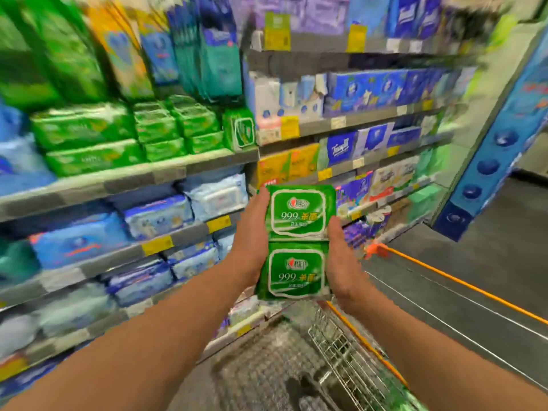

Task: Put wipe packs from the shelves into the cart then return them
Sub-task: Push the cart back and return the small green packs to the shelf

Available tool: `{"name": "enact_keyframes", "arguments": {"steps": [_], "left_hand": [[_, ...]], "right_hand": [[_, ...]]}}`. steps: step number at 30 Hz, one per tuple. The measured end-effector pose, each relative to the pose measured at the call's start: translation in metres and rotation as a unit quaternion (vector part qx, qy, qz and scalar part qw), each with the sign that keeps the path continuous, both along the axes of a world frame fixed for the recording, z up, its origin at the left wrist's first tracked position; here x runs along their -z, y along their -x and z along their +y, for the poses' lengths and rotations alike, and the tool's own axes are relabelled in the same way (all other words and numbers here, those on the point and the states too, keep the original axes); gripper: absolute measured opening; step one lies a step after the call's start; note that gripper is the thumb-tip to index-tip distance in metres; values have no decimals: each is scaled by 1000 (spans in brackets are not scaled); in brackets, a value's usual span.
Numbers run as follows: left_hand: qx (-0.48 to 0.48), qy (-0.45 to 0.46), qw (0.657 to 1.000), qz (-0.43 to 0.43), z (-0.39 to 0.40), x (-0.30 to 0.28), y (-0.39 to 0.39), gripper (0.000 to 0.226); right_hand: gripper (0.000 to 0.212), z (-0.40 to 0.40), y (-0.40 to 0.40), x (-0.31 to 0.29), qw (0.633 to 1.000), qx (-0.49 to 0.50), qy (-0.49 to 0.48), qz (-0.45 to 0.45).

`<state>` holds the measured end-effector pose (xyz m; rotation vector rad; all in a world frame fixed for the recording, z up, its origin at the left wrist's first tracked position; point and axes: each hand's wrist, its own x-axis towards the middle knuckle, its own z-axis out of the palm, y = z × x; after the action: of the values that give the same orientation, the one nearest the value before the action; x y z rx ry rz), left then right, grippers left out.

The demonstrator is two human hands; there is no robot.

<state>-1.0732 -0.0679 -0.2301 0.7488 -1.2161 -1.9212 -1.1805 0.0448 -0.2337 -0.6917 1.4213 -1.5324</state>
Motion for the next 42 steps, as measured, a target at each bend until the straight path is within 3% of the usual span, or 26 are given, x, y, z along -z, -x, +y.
{"name": "enact_keyframes", "arguments": {"steps": [5,9,14,17,20,23,28,30,33,37,40,42], "left_hand": [[-60,39,997,-31,-8,-32,-72,92],[-86,46,995,-24,-12,-55,-115,90],[-131,61,989,-15,-24,-69,-145,89],[-135,74,988,-9,-30,-72,-149,88],[-128,86,988,-5,-36,-72,-148,87],[-135,94,986,-20,-45,-70,-140,82],[-135,108,981,-92,-78,-73,-124,91],[-99,126,980,-114,-95,-79,-121,78],[-66,138,977,-146,-132,-89,-116,57],[-117,164,962,-185,-190,-95,-98,54],[-146,187,950,-202,-233,-91,-78,65],[-190,201,934,-227,-259,-84,-66,69]], "right_hand": [[74,-22,-59,-24,993,-34,-6,117],[98,-31,-91,-45,981,-39,15,189],[107,-34,-121,-73,972,-54,43,226],[98,-43,-123,-73,973,-97,34,206],[71,-45,-122,-78,966,-151,27,209],[81,-56,-109,-73,948,-173,38,264],[66,-104,-81,-68,943,-199,67,258],[58,-129,-70,-68,943,-212,78,244],[68,-173,-52,-64,950,-210,74,219],[52,-225,-31,-63,942,-255,73,206],[39,-261,-8,-62,941,-266,45,205],[48,-280,8,-60,942,-263,0,209]]}}
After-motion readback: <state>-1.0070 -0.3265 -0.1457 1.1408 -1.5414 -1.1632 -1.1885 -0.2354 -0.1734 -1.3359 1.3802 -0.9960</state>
